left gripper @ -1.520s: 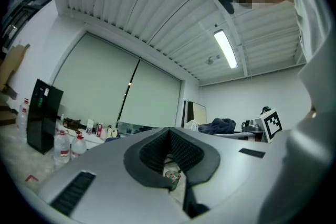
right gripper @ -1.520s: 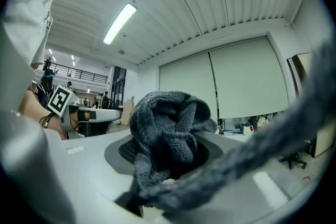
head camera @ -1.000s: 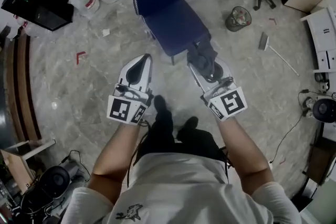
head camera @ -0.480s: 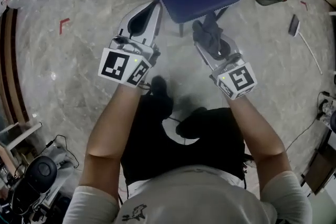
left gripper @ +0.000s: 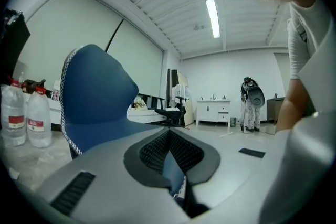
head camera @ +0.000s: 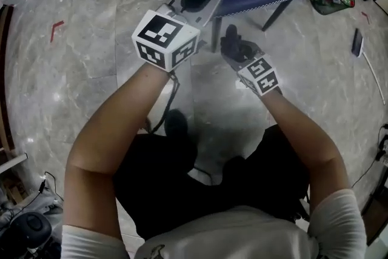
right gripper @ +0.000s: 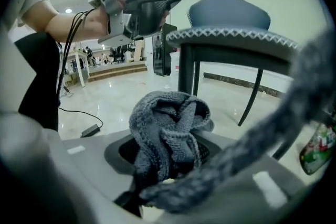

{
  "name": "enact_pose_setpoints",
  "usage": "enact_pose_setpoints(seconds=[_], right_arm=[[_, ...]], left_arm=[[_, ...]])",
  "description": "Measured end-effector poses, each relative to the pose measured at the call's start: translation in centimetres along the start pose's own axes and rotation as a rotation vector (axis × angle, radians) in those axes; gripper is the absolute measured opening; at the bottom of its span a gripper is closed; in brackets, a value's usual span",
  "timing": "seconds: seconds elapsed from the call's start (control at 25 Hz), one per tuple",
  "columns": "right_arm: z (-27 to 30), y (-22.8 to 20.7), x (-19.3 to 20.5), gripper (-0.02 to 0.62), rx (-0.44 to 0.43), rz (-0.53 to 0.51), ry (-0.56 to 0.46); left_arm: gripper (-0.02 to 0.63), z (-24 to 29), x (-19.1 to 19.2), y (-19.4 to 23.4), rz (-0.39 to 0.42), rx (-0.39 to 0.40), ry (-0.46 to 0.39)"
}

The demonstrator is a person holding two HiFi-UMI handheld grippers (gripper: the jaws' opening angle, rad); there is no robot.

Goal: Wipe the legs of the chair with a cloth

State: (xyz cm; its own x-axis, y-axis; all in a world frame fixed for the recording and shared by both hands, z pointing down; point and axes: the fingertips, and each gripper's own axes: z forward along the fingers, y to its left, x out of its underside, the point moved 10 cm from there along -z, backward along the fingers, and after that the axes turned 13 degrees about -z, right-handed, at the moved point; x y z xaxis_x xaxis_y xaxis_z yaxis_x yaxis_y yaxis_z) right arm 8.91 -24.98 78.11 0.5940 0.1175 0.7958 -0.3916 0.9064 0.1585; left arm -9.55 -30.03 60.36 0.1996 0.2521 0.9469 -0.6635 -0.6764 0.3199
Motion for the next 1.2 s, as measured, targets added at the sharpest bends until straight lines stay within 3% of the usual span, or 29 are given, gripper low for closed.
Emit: enact_pose_setpoints(seconds=[0.12, 0.24, 0.52, 0.68, 1.04, 1.2], right_arm=[[2.2, -1.0, 1.2, 0.155, 0.011, -0.009, 0.023], [3.3, -2.4, 0.2, 0.155, 0.029, 0.003, -0.008], [0.5, -4.8, -6.8, 0.159, 0.114, -0.091, -0.151], [1.6, -4.5, -4.8, 0.158, 0.127, -0.038, -0.176], [11.4, -2.3, 7.7, 0.160, 0.008, 0.079, 0.130], [13.1, -1.6, 9.4, 0.161, -0.007, 0.114, 0.223]], left_arm=[[0.006, 1.1, 3.4, 2.0, 0.047, -0.035, 0.078], [0.006, 1.7, 4.7, 3.2, 0.036, -0.070, 0.115], [0.006, 1.8, 4.9, 3.3, -0.017, -0.102, 0.077], [0.006, 2.0, 4.9, 3.3, -0.006, -0.095, 0.087], [0.006, 1.7, 4.9, 3.6, -0.077, -0.075, 0.127], [0.006, 1.4, 4.9, 3.8, -0.083, -0.067, 0.128]])
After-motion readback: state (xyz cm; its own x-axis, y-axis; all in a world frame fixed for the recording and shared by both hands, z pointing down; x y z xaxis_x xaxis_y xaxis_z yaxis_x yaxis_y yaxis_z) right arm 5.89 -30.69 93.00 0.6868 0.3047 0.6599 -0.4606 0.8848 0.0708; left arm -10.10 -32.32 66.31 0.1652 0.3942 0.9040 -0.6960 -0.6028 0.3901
